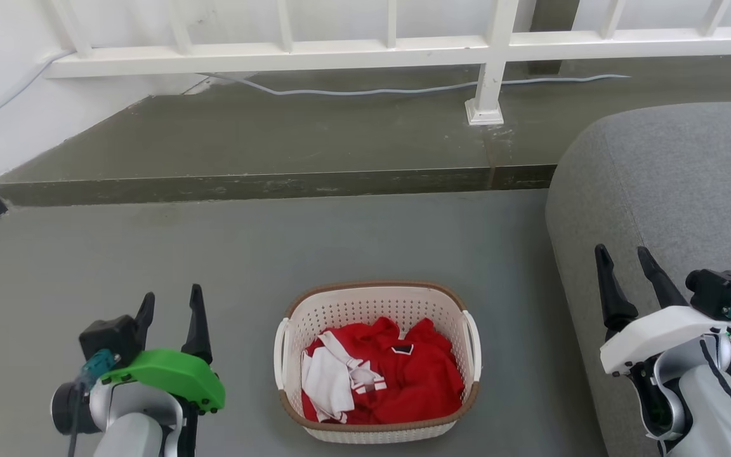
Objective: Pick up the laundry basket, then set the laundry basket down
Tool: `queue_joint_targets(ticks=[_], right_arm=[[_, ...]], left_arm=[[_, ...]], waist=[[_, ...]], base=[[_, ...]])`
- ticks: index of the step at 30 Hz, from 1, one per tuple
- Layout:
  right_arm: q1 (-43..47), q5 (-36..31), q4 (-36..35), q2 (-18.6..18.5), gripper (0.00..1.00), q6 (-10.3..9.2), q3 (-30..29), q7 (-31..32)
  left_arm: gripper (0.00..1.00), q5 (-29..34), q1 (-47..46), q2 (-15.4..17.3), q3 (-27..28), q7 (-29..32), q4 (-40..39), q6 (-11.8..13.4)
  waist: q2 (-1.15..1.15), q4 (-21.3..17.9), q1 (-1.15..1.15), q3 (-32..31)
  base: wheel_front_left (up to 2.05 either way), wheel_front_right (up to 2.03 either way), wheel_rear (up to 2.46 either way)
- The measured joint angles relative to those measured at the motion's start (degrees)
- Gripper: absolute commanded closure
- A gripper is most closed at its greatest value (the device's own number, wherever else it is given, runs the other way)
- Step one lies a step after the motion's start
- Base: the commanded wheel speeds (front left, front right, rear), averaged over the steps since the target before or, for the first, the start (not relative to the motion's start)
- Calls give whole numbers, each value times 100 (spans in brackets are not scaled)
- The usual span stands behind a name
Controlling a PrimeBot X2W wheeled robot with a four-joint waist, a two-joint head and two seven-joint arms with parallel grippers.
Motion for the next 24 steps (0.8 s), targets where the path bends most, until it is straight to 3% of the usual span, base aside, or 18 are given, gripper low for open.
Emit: queue_joint_targets(ticks=[17, 24], right_arm=[[-145, -1102, 178, -98, 0, -49, 202, -301], [-190, -1160, 235, -63, 0, -44, 171, -348]], left_arm=[[0, 1236, -303, -25, -277, -314, 235, 169], [0, 1287, -359, -36, -291, -356, 308, 212]], waist=[[0, -30, 0, 110], [0, -29, 0, 124]], base=[[0, 0, 0], [0, 0, 0]])
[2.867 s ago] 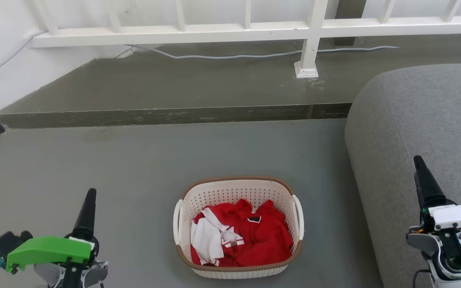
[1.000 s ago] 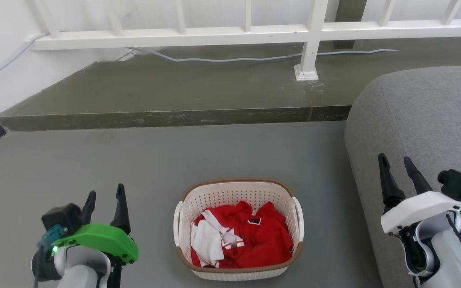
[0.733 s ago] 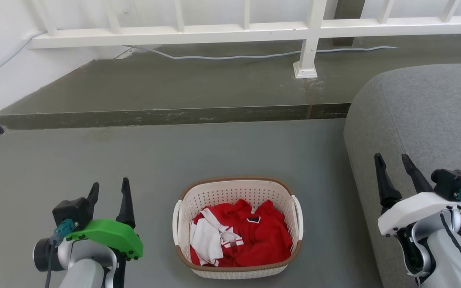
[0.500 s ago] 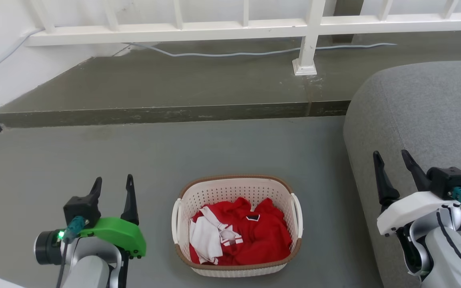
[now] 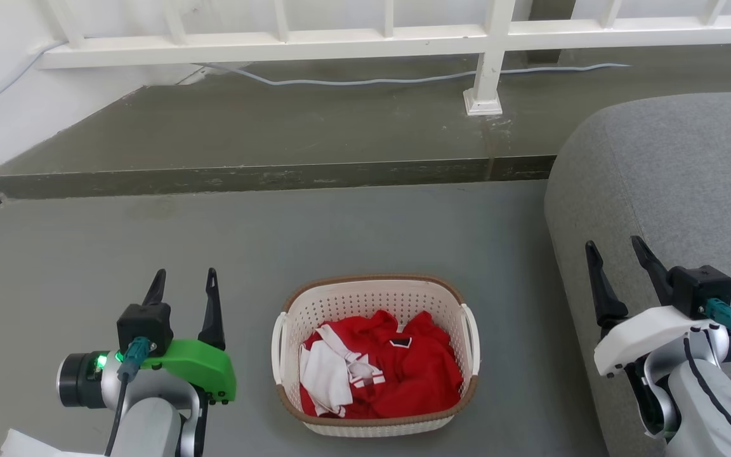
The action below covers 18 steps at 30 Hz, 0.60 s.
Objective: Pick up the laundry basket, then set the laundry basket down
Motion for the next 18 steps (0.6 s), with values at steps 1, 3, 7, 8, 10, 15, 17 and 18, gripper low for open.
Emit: queue_joint_targets(ticks=[1, 3, 7, 8, 10, 15, 17, 18], right_arm=[[0, 0, 12, 7, 0, 4, -9, -1], [-1, 0, 24, 15, 0, 7, -25, 0], [-2, 0, 38, 32, 0, 54, -59, 0], [-3, -1, 41, 38, 0, 54, -64, -1], [-3, -1, 46, 51, 0, 55, -71, 0], [-7, -11, 52, 65, 0, 107, -92, -1], [-12, -12, 45, 67, 0, 108, -107, -1], [-20, -18, 43, 67, 0, 109, -116, -1]], left_arm=[[0, 0, -1, -3, 1, 0, 1, 0], [0, 0, -2, -13, 1, 0, 4, 0], [0, 0, -12, -19, 5, 0, 24, 0], [0, 0, -15, -20, 5, 0, 24, 0], [0, 0, -18, -24, 5, 0, 24, 0], [0, 3, -28, -36, 4, 0, 20, 0], [0, 5, -58, -38, 2, 0, 7, 0], [0, 10, -91, -40, 0, 0, -5, 0]], waist=[[0, 0, 0, 2], [0, -1, 0, 8], [0, -5, 0, 23], [0, -6, 0, 26], [0, -8, 0, 32], [0, -11, 0, 69], [0, -10, 0, 102], [0, -10, 0, 127]], base=[[0, 0, 0], [0, 0, 0], [0, 0, 0], [0, 0, 0], [0, 0, 0], [0, 0, 0], [0, 0, 0], [0, 0, 0]])
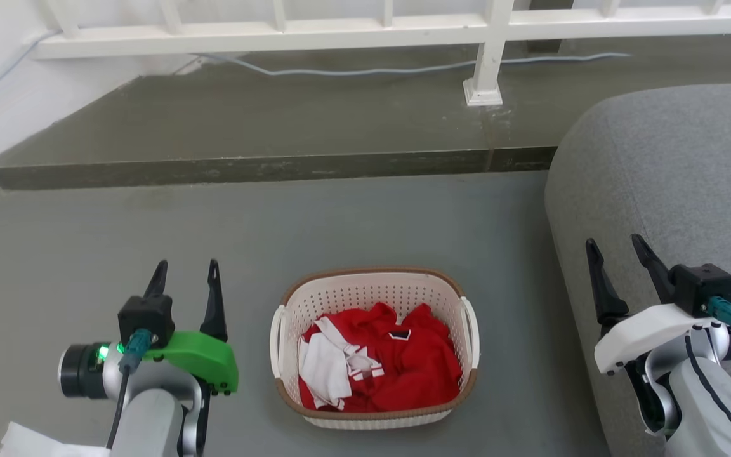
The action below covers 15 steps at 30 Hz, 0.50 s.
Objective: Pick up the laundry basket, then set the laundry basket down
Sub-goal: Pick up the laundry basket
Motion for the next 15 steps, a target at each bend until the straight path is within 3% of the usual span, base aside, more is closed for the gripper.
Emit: queue_joint_targets(ticks=[15], right_arm=[[-350, -18, -56, 12, 0, 199, -69, 0]], left_arm=[[0, 137, -413, -92, -146, 0, -115, 0]], waist=[[0, 9, 0, 775]], base=[[0, 0, 0]])
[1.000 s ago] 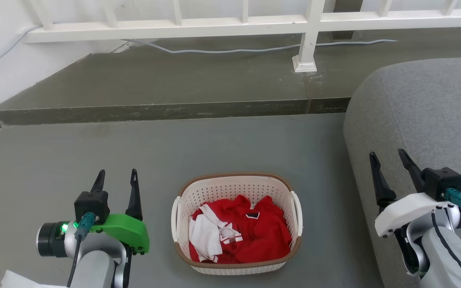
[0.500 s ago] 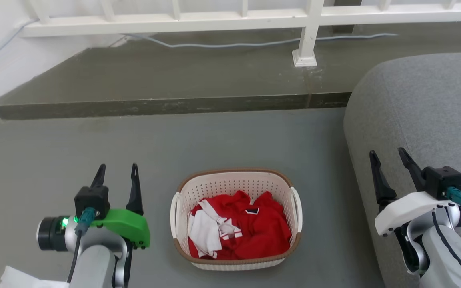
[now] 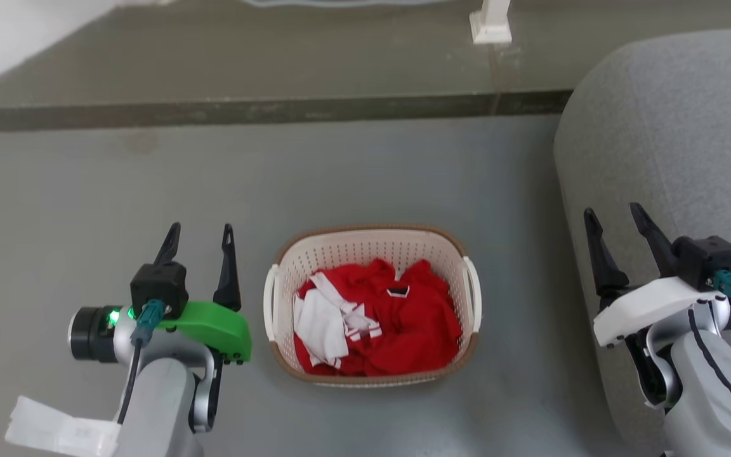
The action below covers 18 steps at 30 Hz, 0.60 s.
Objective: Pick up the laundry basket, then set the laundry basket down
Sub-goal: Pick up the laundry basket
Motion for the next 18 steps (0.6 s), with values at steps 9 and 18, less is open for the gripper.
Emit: queue_joint_targets(ticks=[9, 18], right_arm=[[-257, 1, 79, 5, 0, 91, -82, 0], [-530, 1, 170, -30, 0, 160, -147, -9]], left_arm=[[0, -1, -331, -35, -103, 10, 131, 0], [0, -2, -701, -70, -223, 24, 310, 0]], waist=[[0, 14, 0, 662], [0, 32, 0, 1356]], base=[[0, 0, 0], [0, 0, 0]])
